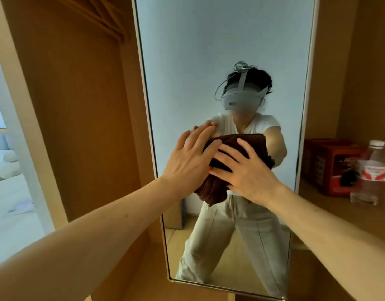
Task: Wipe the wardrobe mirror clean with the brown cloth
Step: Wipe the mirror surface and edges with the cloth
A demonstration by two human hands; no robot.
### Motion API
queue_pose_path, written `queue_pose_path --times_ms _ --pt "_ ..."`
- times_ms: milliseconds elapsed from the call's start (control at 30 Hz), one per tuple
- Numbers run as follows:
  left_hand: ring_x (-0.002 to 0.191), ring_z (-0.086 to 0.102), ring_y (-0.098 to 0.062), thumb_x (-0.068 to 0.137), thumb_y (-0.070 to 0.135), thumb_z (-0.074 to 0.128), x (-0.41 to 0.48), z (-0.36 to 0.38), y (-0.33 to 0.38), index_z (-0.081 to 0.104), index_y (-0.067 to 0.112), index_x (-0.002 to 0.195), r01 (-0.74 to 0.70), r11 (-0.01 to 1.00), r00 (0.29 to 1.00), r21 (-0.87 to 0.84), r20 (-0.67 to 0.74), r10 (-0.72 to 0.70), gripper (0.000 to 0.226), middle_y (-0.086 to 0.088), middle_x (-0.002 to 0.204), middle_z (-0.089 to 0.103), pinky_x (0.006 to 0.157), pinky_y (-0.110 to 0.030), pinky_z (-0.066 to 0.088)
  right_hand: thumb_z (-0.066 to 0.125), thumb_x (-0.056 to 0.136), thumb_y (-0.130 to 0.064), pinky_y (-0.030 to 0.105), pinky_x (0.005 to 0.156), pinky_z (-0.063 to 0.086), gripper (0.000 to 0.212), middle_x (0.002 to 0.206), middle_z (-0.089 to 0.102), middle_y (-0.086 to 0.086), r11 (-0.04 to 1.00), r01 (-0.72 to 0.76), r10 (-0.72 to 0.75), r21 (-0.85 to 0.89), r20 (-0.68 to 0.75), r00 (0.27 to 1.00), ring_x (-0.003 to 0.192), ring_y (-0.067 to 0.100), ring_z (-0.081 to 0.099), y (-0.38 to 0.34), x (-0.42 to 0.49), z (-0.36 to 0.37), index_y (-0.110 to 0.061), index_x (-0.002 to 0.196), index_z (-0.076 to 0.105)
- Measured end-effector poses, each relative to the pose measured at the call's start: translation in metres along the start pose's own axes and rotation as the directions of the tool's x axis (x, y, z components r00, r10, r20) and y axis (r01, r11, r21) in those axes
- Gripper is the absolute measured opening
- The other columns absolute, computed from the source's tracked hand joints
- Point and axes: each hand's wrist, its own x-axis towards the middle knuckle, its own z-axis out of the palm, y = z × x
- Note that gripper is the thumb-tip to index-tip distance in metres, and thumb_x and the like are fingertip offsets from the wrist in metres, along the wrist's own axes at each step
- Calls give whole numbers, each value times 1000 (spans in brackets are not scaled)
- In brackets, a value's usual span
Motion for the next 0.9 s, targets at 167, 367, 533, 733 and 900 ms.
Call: queue_pose_path --times_ms 167,367,533,733,900 --pt "144 17 -32 84 15 47 64 -26 4 30 3 146 -14 998 993 -53 -114 8 65 -16 155 23 118 -42 7 65 77 -37 61 109 21 54 136 50 16 991 -106 104 -78 -29 994 132 35 39 74 38 -39 -16 125 56" --pt "147 5 -28 81 40 47 160 -66 -16 11 3 150 115 991 948 -61 -290 -128 86 -14 158 11 118 -44 0 68 78 -37 57 113 10 73 150 31 17 972 -221 212 -79 -109 971 142 32 20 186 100 -80 -12 140 40" --pt "146 12 -32 87 51 42 183 -59 -45 20 1 148 -7 998 921 57 -388 29 82 -16 156 20 117 -49 9 68 73 -39 58 112 13 71 151 29 15 963 -269 256 -32 -217 942 141 34 22 202 108 -78 -13 135 47" --pt "143 20 -37 91 48 45 134 -14 -38 31 0 144 -219 968 891 123 -379 250 72 -21 152 27 112 -58 23 61 75 -47 61 109 20 63 146 40 14 966 -257 243 -29 -239 940 137 35 31 143 58 -40 -17 129 50" --pt "144 20 -32 94 54 43 153 -27 -63 29 5 146 -273 932 872 236 -348 344 73 -18 153 27 115 -50 22 51 82 -52 62 105 29 58 142 45 16 984 -143 123 -101 -184 975 134 35 37 176 69 -55 -20 130 51"
